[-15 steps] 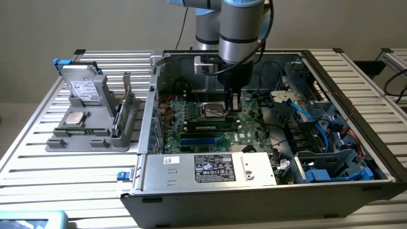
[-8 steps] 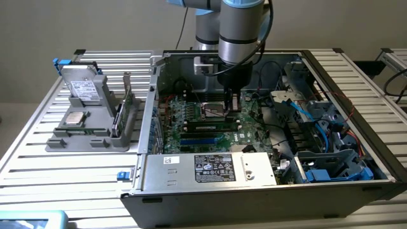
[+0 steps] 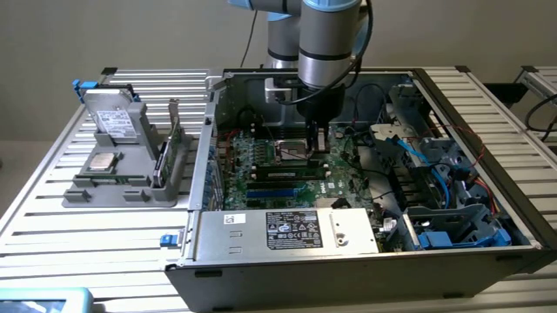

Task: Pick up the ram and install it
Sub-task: 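Press down the ram until it locks into place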

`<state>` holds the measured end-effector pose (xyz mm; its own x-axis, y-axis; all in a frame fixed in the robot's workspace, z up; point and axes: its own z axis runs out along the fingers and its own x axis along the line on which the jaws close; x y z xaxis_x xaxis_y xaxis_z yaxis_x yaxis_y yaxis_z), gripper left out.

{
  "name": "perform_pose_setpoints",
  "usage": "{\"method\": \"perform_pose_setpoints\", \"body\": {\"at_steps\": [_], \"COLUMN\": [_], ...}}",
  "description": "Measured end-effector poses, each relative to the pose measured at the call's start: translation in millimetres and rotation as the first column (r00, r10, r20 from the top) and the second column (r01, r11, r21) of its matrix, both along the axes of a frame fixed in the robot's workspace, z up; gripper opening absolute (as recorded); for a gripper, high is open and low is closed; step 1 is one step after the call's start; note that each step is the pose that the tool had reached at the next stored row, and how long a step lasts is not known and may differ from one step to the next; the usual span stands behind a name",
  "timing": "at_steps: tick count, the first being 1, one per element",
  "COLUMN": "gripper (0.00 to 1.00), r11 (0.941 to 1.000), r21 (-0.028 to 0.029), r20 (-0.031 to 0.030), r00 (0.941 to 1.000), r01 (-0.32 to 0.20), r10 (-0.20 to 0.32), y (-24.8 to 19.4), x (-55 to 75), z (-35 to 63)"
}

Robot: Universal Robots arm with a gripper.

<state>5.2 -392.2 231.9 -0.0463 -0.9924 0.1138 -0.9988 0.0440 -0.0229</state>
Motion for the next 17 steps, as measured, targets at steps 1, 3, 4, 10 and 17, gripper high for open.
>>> {"method": "perform_pose_setpoints", "body": {"at_steps": [1, 3, 4, 10, 17], "gripper": [0.11, 0.11, 0.11, 0.11, 0.11], "r11": [1.0, 1.0, 1.0, 0.9999, 0.9999], "r21": [0.0, -0.0001, -0.0003, -0.0001, -0.0004], "r20": [0.0, 0.0, 0.0001, 0.001, 0.001], "r00": [1.0, 1.0, 1.0, 0.9999, 0.9999], "r01": [-0.002, -0.005, -0.006, -0.01, -0.012], "r10": [0.002, 0.005, 0.006, 0.01, 0.012], "y": [0.6, 0.6, 0.5, 0.5, 0.5], "x": [-0.1, -0.1, 0.0, 0.1, 0.1], "z": [-0.1, -0.2, -0.3, -2.9, -4.5]}}
